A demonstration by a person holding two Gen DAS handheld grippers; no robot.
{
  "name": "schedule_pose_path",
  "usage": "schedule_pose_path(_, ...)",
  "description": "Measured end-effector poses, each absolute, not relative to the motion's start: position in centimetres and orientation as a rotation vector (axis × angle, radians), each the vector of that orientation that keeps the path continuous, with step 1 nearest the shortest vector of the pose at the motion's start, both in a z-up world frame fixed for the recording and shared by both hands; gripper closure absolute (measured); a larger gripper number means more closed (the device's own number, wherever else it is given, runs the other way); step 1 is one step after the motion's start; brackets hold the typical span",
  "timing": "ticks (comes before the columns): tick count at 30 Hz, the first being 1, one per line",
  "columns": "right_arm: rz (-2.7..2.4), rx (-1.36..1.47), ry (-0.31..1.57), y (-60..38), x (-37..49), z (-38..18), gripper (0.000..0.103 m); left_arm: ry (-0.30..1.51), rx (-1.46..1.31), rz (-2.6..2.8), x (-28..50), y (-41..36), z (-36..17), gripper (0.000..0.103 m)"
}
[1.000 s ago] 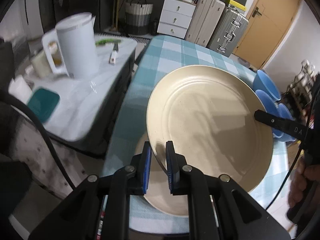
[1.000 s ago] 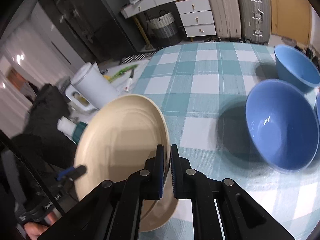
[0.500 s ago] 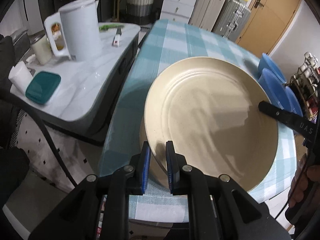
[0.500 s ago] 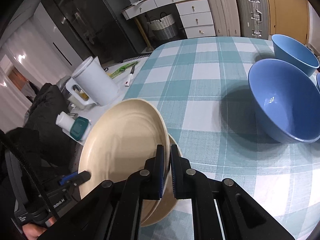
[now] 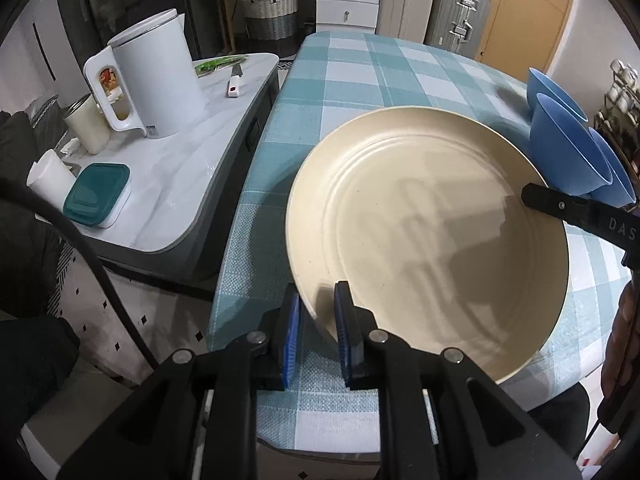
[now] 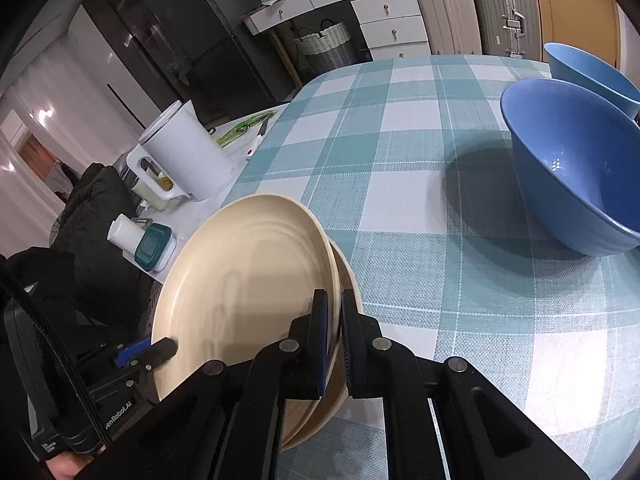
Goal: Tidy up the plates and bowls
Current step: 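Carry the held cream plate with both grippers over the cream plate stack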
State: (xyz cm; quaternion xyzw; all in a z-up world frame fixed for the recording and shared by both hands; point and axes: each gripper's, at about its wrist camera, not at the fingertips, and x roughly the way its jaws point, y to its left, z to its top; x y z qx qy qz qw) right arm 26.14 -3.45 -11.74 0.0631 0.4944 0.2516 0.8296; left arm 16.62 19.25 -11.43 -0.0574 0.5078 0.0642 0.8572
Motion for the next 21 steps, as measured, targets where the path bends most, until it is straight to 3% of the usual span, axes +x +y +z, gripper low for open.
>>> schedule_pose_path(21,0.512,0.031,0.991,-2.9,25.6,-11.5,0.096,1.035,0.043,0.191,16.5,17.1,-12.6,0.082)
